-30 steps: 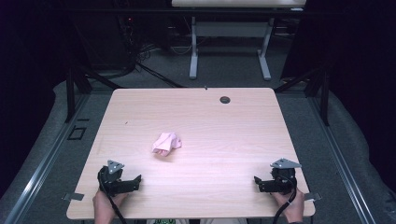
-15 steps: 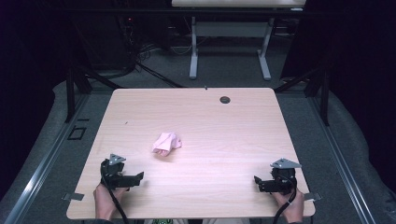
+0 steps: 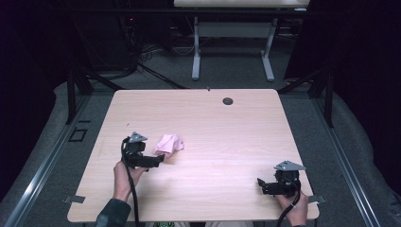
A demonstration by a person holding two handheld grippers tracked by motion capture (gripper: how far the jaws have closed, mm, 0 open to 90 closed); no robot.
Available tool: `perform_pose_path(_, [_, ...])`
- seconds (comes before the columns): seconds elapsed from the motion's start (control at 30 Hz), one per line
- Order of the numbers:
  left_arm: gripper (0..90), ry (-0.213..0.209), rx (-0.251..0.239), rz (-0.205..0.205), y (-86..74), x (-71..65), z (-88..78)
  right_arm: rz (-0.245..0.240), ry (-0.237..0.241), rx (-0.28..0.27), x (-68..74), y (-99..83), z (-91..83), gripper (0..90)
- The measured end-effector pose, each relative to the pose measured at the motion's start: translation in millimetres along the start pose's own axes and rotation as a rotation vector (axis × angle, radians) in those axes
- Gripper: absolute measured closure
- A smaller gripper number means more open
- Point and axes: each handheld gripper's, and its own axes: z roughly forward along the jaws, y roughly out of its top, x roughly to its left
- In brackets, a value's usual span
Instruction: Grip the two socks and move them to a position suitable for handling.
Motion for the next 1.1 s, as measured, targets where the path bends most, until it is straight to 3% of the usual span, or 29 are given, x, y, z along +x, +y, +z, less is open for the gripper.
perform_pose_path(0.13, [10.2,-0.002,0.016,-0.001,25.4,-6.5,17.5,0.006,-0.010,0.000,0.5,-0.2,-0.3,0.7])
perform_pose_path(0.27, [15.4,0.027,0.097,0.000,39.4,-7.5,40.4,0.009,-0.013,-0.002,0.6,-0.3,-0.5,1.1])
perform_pose_path(0.43, [24.9,0.045,0.185,-0.025,38.7,-4.1,65.3,0.013,-0.009,-0.006,0.7,-0.5,-0.6,1.4])
perform_pose_path(0.47, [32.1,0.056,0.202,-0.022,37.0,-3.0,69.8,0.008,-0.013,-0.003,0.6,-0.6,-1.1,2.2])
perform_pose_path(0.63, [40.4,0.058,0.231,-0.042,33.0,-0.3,76.4,0.005,-0.013,-0.003,0.7,-0.5,-1.5,2.6])
perform_pose_path(0.7, [48.5,0.064,0.247,-0.036,30.5,-0.5,79.5,0.005,-0.013,-0.005,0.8,-0.5,-1.6,2.9])
perform_pose_path(0.83, [56.4,0.067,0.251,-0.037,29.7,1.0,80.9,0.009,-0.012,-0.011,0.9,-0.7,-1.3,3.4])
perform_pose_path(0.97, [75.1,0.060,0.228,-0.038,27.4,4.2,80.8,0.012,-0.011,-0.012,0.7,-0.7,-1.3,3.9])
perform_pose_path(1.1, [78.5,0.053,0.211,-0.037,26.5,5.9,80.3,0.011,-0.011,-0.013,0.6,-0.8,-1.4,4.5])
